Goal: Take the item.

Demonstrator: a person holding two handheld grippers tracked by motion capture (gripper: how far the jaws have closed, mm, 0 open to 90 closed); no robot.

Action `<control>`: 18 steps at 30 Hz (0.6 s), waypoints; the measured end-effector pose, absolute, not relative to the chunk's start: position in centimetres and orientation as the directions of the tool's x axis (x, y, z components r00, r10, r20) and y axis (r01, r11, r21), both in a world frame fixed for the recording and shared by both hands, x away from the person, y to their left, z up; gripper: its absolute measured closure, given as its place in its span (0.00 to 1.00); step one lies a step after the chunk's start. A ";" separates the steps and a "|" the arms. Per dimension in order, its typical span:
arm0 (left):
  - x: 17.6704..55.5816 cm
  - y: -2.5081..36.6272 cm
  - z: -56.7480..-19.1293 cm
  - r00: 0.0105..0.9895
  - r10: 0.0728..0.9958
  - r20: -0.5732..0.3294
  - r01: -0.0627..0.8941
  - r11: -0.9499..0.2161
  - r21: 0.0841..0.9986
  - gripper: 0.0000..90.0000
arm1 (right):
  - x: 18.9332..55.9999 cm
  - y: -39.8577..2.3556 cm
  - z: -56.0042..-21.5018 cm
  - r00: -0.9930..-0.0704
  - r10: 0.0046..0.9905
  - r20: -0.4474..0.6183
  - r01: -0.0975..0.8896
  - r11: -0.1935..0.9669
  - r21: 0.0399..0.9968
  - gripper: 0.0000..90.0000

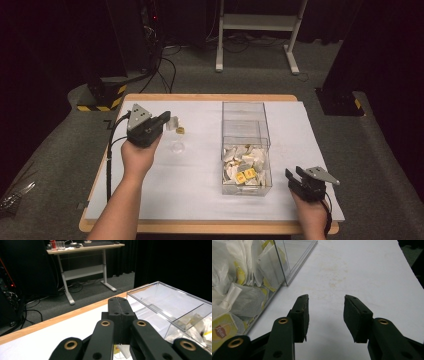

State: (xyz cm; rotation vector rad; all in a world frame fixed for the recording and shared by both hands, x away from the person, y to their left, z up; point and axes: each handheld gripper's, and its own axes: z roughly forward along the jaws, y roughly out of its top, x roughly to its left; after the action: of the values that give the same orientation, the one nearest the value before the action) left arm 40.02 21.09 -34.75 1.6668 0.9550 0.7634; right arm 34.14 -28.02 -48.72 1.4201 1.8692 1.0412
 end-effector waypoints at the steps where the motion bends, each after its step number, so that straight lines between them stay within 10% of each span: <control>1: 40.1 21.2 -34.9 0.483 0.875 0.029 0.229 -0.158 0.961 1.00 | 34.2 -28.0 -48.7 -0.280 0.960 0.013 0.518 0.139 0.844 0.62; 18: 41.4 21.5 -37.4 0.456 0.890 0.017 0.285 -0.164 0.945 1.00 | 34.1 -28.0 -48.7 -0.279 0.960 0.013 0.517 0.138 0.845 0.62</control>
State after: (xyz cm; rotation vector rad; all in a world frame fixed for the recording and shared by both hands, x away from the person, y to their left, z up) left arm 41.38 21.52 -37.42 1.6947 1.0210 0.7480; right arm 34.08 -28.02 -48.72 1.4136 1.8687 1.0411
